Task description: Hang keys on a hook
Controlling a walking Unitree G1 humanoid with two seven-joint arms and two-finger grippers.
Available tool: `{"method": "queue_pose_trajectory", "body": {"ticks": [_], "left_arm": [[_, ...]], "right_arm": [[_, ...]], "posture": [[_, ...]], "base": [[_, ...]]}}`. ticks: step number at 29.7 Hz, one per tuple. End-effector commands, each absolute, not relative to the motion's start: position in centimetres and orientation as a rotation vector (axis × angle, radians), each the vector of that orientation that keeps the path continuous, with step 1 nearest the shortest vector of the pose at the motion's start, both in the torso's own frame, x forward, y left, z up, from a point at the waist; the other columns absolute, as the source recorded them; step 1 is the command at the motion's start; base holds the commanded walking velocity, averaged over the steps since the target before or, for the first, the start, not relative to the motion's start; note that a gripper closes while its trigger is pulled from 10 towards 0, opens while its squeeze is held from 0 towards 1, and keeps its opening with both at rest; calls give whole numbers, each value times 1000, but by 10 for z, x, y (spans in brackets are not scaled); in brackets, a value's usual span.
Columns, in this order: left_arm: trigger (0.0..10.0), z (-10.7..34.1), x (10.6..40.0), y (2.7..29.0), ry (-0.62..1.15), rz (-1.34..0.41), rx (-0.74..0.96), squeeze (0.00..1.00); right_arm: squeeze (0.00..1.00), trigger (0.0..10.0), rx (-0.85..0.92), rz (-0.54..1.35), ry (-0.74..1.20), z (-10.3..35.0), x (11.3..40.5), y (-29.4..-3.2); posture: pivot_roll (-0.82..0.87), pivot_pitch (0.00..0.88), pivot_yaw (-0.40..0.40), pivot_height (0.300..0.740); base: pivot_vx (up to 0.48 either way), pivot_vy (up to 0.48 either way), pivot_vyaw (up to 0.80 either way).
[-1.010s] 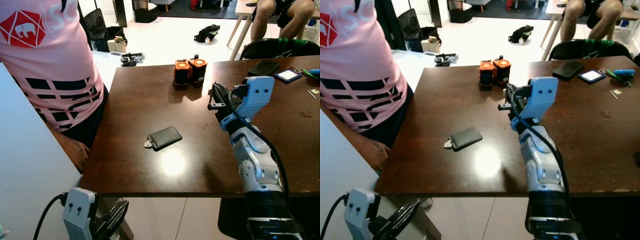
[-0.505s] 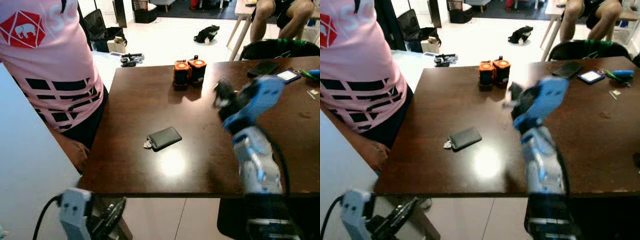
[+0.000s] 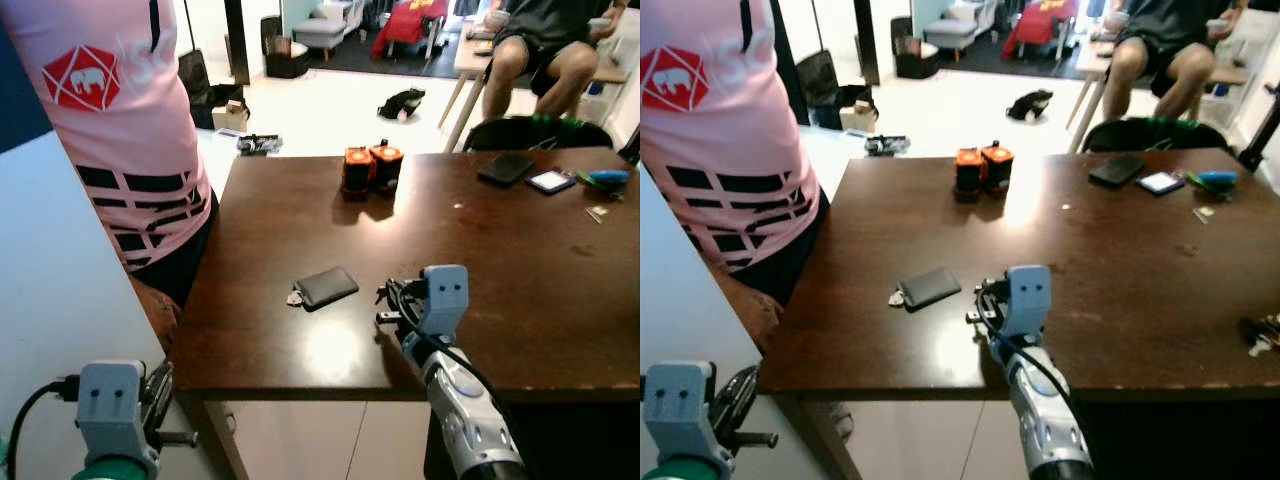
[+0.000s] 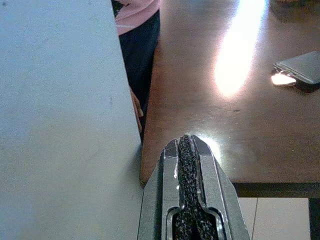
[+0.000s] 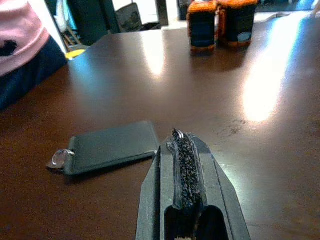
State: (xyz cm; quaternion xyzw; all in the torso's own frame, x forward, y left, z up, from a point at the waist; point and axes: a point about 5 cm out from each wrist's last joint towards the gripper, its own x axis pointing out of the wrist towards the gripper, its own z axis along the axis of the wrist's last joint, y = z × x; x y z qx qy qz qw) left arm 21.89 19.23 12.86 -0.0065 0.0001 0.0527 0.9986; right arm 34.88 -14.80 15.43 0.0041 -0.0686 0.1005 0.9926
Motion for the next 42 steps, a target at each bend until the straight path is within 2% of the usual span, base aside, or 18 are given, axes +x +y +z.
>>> {"method": "queue_pose_trajectory", "body": {"ticks": [1,3,7,14,15,28,42], "left_arm": [[10000,119,218,200,43,156,11,0],[10000,117,217,198,46,163,3,0],[10000,116,211,192,2,159,-38,0],[10000,115,208,185,0,102,-85,0],[10000,114,207,177,8,38,-110,0],[10000,120,214,170,-33,22,-152,0],[10000,121,212,168,-39,5,-164,0]], "right_arm": [[0,10000,-48,238,-83,136,342,-145],[0,10000,-108,293,-10,115,331,-144],[0,10000,-110,304,58,93,312,-148],[0,10000,-78,300,89,84,307,-145],[0,10000,-70,316,105,79,305,-144],[0,10000,16,343,52,90,306,-139],[0,10000,21,352,55,88,304,-139]], "posture": [[-62,21,115,740],[-60,15,118,740],[-59,25,129,740],[-59,25,129,740],[-61,41,138,740],[-59,48,124,740],[-61,46,124,740]], "base": [[0,0,0],[0,0,0],[0,0,0],[0,0,0],[0,0,0],[0,0,0],[-368,0,0]]}}
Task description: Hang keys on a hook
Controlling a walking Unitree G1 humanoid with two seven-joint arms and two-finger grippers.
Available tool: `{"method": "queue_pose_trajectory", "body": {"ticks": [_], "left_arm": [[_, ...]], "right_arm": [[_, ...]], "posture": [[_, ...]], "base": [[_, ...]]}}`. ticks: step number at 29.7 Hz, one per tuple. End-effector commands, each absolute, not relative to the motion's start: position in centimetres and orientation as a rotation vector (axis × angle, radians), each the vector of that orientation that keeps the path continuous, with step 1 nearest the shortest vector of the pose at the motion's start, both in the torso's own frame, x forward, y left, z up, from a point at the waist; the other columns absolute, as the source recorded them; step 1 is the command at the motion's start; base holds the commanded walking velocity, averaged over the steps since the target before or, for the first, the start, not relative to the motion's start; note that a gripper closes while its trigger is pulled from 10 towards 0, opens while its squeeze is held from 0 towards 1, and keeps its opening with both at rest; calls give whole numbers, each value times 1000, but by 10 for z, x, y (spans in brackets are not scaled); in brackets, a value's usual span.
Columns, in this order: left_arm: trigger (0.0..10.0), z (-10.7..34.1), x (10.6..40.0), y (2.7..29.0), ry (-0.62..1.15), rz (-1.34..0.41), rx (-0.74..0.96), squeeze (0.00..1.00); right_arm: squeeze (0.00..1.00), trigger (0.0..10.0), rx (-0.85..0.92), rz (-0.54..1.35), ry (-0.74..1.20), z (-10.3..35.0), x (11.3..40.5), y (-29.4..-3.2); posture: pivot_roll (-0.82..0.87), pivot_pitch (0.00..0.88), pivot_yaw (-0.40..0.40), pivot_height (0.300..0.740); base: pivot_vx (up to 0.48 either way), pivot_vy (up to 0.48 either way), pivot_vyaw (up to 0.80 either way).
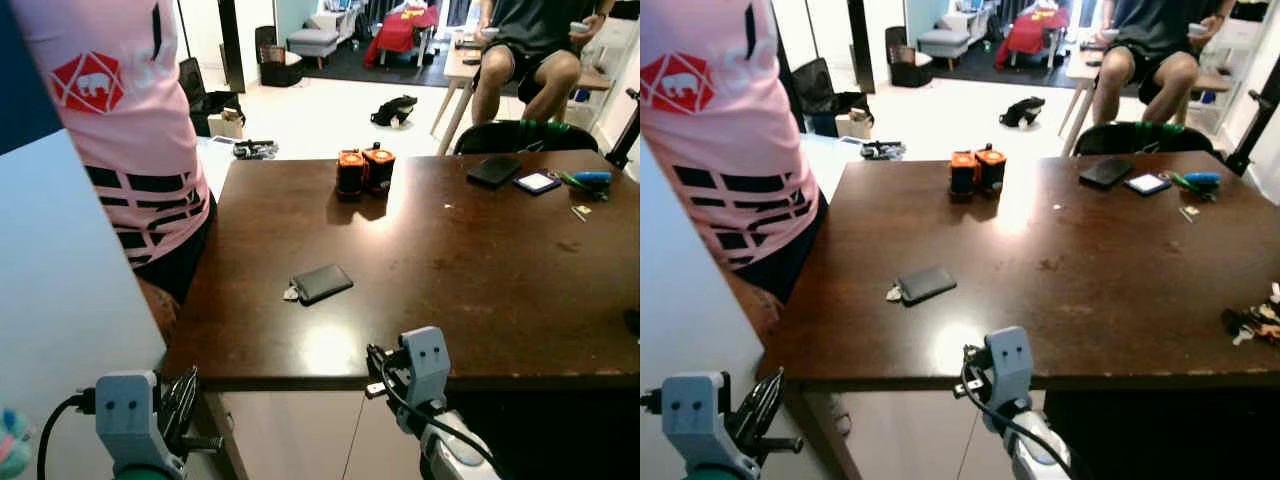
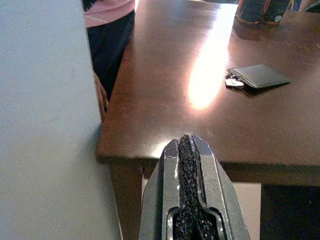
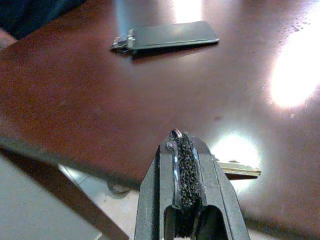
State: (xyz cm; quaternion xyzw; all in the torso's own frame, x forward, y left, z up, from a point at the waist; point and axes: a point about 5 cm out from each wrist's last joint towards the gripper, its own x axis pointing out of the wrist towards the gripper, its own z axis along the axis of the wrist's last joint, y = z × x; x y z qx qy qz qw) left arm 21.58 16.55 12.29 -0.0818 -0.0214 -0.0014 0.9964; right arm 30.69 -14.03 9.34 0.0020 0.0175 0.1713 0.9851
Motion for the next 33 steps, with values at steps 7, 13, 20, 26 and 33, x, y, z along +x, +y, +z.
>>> {"method": "queue_pose_trajectory", "body": {"ticks": [7,13,20,26,33], "left_arm": [[10000,122,213,168,-42,0,-163,0],[10000,123,213,169,-43,2,-160,0],[10000,123,213,171,-44,12,-146,0],[10000,122,213,172,-43,16,-133,0],[10000,123,214,172,-43,22,-135,0]], "right_arm": [[0,10000,22,349,54,89,304,-138],[0,10000,22,348,56,88,304,-138],[0,10000,22,348,56,89,304,-137],[0,10000,22,345,54,89,305,-136],[0,10000,-29,354,39,90,305,-135]], "posture": [[-58,50,127,740],[-55,53,127,740],[-53,58,126,740],[-51,61,127,740],[-50,64,129,740]], "base": [[-378,0,0],[-345,0,0],[0,0,0],[0,0,0],[0,0,0]]}}
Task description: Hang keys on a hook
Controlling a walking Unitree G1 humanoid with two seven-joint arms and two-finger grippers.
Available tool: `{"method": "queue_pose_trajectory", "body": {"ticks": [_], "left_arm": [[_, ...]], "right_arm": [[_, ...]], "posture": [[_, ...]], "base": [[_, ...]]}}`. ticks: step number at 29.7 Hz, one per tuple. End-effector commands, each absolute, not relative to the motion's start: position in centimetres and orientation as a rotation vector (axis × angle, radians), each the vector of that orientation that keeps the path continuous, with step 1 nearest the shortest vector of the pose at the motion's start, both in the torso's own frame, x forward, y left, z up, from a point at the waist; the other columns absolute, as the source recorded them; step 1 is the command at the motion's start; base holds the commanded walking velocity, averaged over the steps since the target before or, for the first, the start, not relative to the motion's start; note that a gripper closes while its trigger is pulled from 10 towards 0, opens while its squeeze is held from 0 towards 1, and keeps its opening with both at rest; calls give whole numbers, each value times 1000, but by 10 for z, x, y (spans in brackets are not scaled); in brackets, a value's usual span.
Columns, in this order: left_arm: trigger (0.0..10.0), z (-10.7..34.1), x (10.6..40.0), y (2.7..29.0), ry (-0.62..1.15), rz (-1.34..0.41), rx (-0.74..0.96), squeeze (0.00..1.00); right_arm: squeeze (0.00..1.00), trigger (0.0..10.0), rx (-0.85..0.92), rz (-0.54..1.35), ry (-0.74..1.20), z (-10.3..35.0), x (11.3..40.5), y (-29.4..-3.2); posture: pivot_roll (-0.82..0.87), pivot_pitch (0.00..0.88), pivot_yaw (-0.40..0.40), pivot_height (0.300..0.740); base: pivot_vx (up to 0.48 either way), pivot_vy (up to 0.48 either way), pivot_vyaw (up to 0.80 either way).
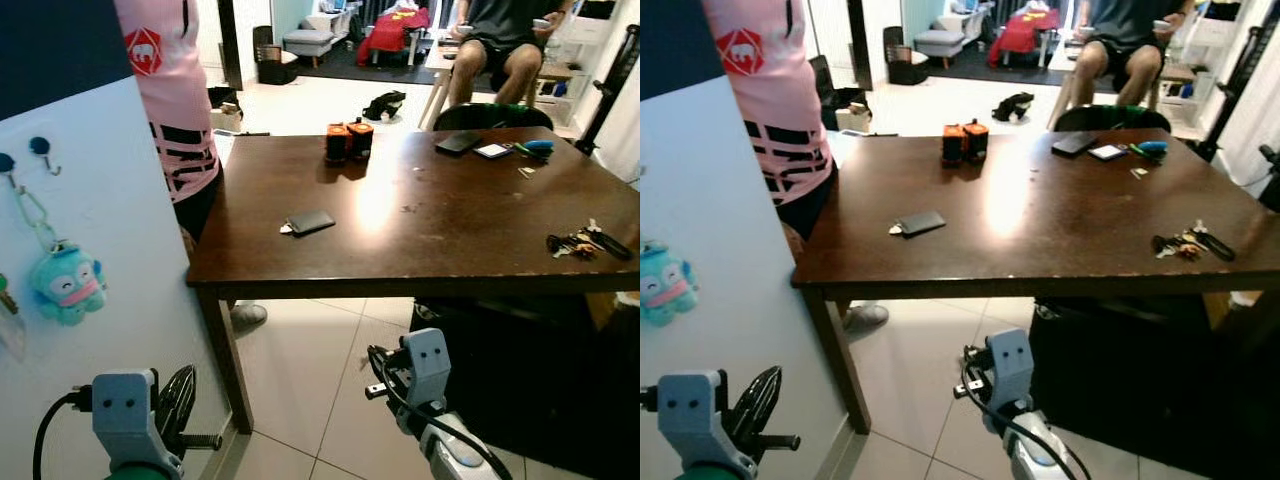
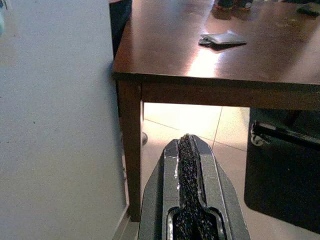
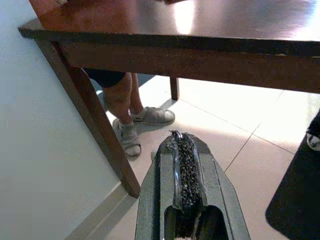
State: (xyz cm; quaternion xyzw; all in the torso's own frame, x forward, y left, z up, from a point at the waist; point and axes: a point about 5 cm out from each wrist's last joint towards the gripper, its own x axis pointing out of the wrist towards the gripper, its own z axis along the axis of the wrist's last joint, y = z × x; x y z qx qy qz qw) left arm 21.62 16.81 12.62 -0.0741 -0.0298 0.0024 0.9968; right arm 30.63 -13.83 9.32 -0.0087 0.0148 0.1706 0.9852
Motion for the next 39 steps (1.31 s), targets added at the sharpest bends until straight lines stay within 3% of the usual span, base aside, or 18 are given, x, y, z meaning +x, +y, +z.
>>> {"method": "queue_pose_trajectory", "body": {"ticks": [1,8,39], "left_arm": [[10000,123,214,172,-43,23,-137,0],[10000,121,217,169,-34,27,-149,0],[10000,116,217,166,-34,50,-121,0]], "right_arm": [[0,10000,-48,360,34,90,305,-134],[0,10000,-114,387,13,90,303,-128],[0,10000,-101,371,7,91,306,-129]], "posture": [[-50,64,129,740],[-50,52,121,740],[-50,42,100,740]], "base": [[0,0,0],[0,0,571],[0,0,800]]}}
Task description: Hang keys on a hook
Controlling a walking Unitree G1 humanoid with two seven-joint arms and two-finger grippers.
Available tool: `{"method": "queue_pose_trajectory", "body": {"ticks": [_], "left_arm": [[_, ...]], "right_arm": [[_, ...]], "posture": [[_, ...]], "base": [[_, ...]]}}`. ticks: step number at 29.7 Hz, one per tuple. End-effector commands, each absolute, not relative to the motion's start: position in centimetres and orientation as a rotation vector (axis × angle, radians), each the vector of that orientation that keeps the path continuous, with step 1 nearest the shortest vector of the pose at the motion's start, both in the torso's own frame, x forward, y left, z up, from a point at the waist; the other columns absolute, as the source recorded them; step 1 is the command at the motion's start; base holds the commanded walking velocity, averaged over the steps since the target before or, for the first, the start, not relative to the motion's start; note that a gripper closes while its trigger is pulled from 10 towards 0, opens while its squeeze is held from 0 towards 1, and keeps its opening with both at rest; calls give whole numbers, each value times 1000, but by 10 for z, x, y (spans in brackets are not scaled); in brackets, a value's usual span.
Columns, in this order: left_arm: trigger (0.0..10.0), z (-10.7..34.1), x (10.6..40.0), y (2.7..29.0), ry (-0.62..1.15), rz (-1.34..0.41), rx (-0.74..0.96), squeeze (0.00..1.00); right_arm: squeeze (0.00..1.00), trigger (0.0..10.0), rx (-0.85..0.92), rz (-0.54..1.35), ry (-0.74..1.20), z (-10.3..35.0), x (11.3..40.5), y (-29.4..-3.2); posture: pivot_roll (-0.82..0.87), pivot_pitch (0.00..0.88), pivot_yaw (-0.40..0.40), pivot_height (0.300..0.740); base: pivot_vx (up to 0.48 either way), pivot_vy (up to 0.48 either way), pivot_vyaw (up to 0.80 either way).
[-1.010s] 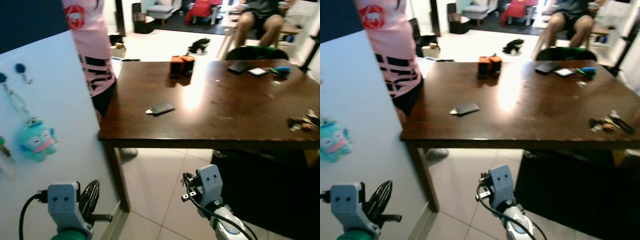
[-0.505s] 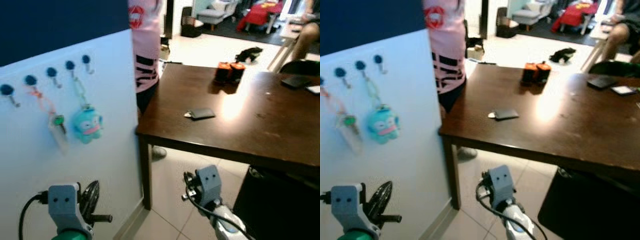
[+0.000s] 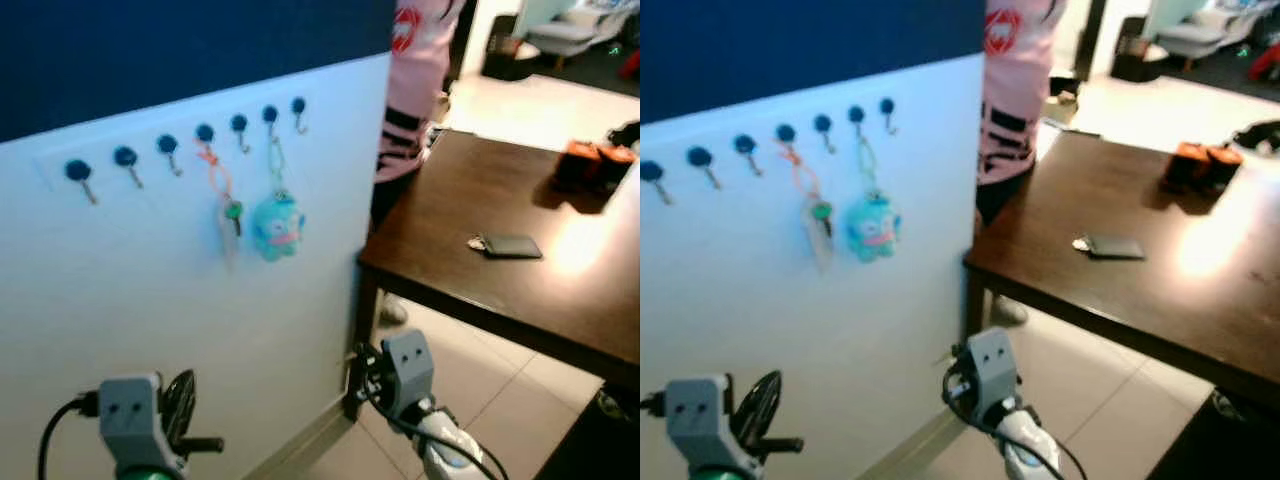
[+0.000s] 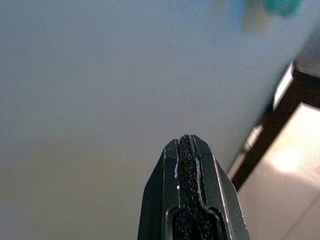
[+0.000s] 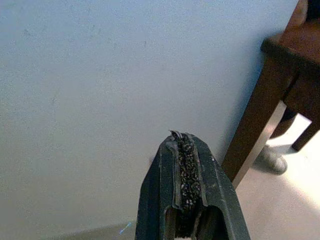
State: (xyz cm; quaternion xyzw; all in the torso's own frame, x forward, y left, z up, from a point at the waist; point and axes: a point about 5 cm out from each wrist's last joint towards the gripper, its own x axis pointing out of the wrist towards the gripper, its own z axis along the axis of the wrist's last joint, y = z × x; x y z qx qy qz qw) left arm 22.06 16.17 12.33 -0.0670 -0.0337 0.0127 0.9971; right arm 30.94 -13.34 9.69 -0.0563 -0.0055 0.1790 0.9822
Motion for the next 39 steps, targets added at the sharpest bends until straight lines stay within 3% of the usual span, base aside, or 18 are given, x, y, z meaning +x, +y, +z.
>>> {"method": "queue_pose_trajectory", "body": {"ticks": [1,20,25,39], "left_arm": [[10000,117,217,167,-35,54,-121,0],[10000,116,217,171,-35,99,-106,0],[10000,113,217,175,-17,121,-84,0],[10000,113,219,174,-10,129,-86,0]], "right_arm": [[0,10000,-101,371,7,91,306,-129],[0,10000,-101,376,-11,97,309,-129],[0,10000,-149,491,-84,112,306,-115],[0,10000,-113,508,-161,141,314,-108]], "posture": [[-50,42,100,740],[-50,54,95,740],[-55,62,96,740],[-68,75,97,740]], "base": [[0,0,800],[0,0,800],[0,0,800],[0,0,686]]}}
